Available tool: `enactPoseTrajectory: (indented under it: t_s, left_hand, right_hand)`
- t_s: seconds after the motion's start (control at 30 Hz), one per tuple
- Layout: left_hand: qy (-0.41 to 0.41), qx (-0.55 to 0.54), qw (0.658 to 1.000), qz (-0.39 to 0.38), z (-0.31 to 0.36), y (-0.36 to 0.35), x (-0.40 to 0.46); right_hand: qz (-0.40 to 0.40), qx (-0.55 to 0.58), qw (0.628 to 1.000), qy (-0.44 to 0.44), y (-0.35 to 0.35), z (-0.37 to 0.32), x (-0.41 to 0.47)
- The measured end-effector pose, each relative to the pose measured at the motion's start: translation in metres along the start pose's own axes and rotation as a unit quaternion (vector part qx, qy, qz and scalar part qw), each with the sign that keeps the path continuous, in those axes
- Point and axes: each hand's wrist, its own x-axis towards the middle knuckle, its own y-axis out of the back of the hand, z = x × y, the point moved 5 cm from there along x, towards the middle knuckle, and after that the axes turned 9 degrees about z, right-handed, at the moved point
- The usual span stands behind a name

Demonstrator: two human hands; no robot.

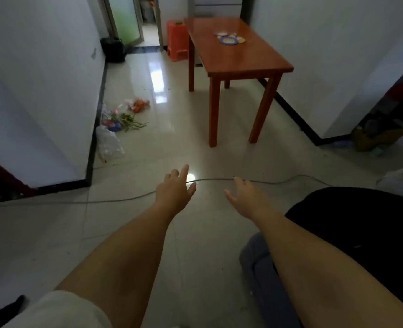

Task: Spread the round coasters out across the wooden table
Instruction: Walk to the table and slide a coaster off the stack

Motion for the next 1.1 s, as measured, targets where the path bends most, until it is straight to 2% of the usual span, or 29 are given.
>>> enactPoseTrajectory:
  t_s: [0.23, 0.53, 0.8, 1.1]
  left_hand:
    - [0.034, -0.005, 0.999, -0.028, -0.015, -0.014, 0.034]
    - [0.060, 0.007, 0.998, -0.008, -0.111, 0.010, 0.158]
    - [0.006, 0.016, 1.000, 0.002, -0.160, 0.050, 0.312]
    - [-0.014, 0.023, 1.000, -0.005, -0.185, 0.041, 0.446]
  right_hand:
    - [-0.013, -0.063, 0.998, 0.010, -0.001, -0.011, 0.054]
    - [-0.003, -0.065, 0.997, 0.046, -0.011, -0.114, 0.181]
    - [0.035, -0.058, 0.998, 0.019, 0.026, -0.193, 0.299]
    - [0.034, -0.040, 0.999, 0.008, 0.033, -0.227, 0.422]
